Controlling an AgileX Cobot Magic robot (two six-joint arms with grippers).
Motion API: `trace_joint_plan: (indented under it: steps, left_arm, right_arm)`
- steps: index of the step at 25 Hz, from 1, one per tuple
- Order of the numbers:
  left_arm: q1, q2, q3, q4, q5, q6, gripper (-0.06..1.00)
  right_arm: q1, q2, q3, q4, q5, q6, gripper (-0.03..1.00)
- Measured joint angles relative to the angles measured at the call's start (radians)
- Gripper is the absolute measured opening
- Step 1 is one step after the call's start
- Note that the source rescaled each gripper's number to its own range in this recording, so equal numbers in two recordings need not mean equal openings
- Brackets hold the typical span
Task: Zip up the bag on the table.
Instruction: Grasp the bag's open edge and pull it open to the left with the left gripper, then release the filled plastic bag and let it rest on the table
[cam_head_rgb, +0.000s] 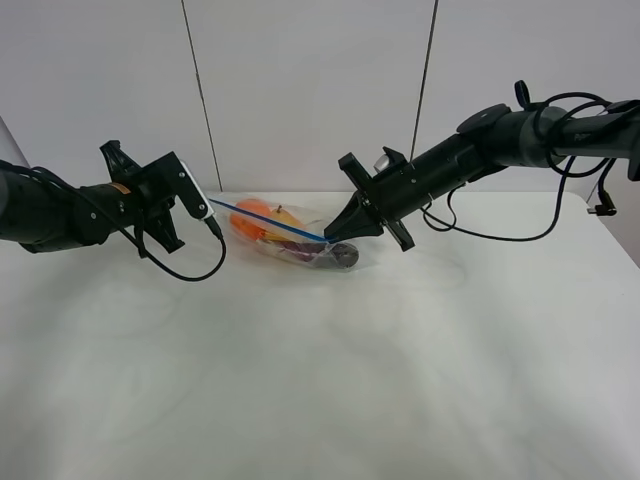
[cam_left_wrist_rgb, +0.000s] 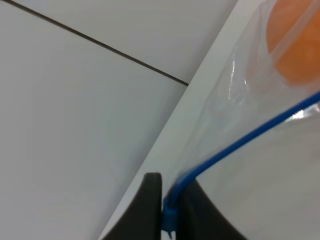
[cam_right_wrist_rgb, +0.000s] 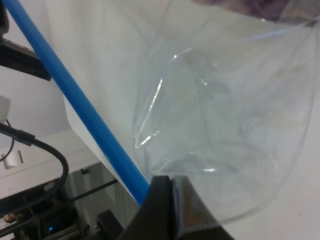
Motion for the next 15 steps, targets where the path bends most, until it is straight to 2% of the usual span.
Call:
trace_joint_plan:
  steps: [5,8,10,13,15]
  left_arm:
    - [0.0,0.0,0.0,0.004,0.0,0.0,0.0]
    - [0.005,0.0,0.0,0.002,-0.012,-0.025,0.11]
    - [0.016,0.0,0.0,-0.008,-0.027,-0.076,0.34]
    - [0.017,0.0,0.0,-0.014,-0.034,-0.182,0.78]
    - [0.019,0.0,0.0,-0.015,-0.035,-0.219,0.91]
  right_arm:
    - [0.0,0.0,0.0,0.0,0.0,0.0,0.0]
    - [0.0,0.0,0.0,-0.028,0.013,0.0,0.0]
    - [-0.004,0.0,0.0,-0.043,0.025,0.0,0.0]
    - [-0.008,0.0,0.0,-0.048,0.029,0.0,0.0]
    - [-0.008,0.0,0.0,-0.05,0.029,0.0,0.0]
